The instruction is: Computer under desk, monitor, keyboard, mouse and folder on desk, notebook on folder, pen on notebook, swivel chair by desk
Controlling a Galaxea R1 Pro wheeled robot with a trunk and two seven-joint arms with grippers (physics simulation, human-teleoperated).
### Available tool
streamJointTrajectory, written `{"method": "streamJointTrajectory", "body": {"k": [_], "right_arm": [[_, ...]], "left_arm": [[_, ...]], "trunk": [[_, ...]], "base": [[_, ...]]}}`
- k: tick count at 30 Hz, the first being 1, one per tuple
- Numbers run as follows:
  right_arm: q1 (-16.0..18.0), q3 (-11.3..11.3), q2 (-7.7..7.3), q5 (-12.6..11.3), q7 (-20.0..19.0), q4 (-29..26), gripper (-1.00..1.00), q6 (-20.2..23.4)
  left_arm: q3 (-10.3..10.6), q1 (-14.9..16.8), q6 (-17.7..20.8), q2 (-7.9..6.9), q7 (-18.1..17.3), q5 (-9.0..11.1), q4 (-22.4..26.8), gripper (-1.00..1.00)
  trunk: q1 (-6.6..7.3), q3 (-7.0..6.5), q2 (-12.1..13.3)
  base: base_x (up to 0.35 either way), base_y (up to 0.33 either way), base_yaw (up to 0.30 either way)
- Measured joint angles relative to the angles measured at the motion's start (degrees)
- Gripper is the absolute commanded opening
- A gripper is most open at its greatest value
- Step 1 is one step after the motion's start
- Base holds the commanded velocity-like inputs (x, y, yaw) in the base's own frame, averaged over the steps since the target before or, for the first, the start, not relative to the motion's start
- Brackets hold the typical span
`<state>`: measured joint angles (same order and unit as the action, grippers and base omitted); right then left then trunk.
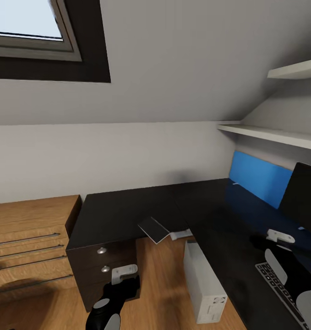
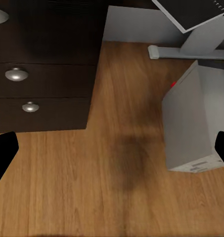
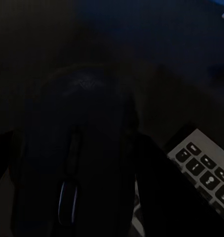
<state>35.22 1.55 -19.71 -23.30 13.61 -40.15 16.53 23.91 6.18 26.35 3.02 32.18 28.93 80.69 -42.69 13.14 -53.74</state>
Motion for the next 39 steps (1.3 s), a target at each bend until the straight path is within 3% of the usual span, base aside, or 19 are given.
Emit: {"method": "streamJointTrajectory", "body": {"k": [13, 22, 23, 24, 26, 33, 36, 39], "right_arm": [[0.0, -0.1, 0.13, -0.1, -0.2, -0.4, -1.0, 1.0], [0.0, 0.0, 0.06, 0.0, -0.1, -0.3, -1.0, 0.8], [0.0, 0.0, 0.05, 0.0, -0.2, -0.3, -1.0, 0.7], [0.0, 0.0, 0.04, 0.1, -0.1, -0.3, -1.0, 0.8], [0.0, 0.0, 0.04, 0.1, -0.1, -0.2, -1.0, 0.8], [0.4, 0.1, -0.1, 0.2, 0.0, 0.7, -1.0, 1.0], [1.8, 0.1, -0.13, 0.6, 0.0, 3.9, -1.0, 1.2], [4.4, 0.1, -0.14, 2.6, 0.1, 8.4, -1.0, 0.8]], "left_arm": [[0.1, 0.0, 0.1, 0.07, 0.0, 0.0, -0.1, 1.0], [0.2, 0.0, 0.1, 0.07, -0.2, 0.0, -0.3, 1.0], [0.4, 0.0, 0.1, 0.07, -0.3, 0.0, -0.3, 1.0], [2.3, 0.0, 0.1, 0.04, -0.3, 0.1, -0.3, 1.0], [3.1, 0.0, 0.1, 0.01, -0.2, 0.0, -0.3, 1.0], [3.9, 0.0, 0.1, 0.02, -0.2, 0.0, -0.1, 1.0], [4.0, 0.0, 0.1, 0.04, -0.2, 0.1, 0.7, 1.0], [4.0, 0.0, 0.1, 0.0, -0.1, 1.3, 1.8, 1.0]], "trunk": [[0.0, 0.0, 0.0], [0.02, 0.0, 0.0], [0.03, 0.0, 0.0], [0.02, 0.0, 0.0], [0.01, 0.0, 0.0], [0.0, 0.0, 0.0], [0.0, 0.0, 0.0], [-0.21, 0.17, -0.4]], "base": [[0.0, 0.0, 0.0], [0.236, -0.006, 0.0], [0.166, -0.051, 0.0], [0.133, -0.041, 0.0], [0.07, -0.021, 0.0], [0.02, -0.006, 0.0], [0.003, -0.001, 0.0], [0.0, 0.0, 0.0]]}}
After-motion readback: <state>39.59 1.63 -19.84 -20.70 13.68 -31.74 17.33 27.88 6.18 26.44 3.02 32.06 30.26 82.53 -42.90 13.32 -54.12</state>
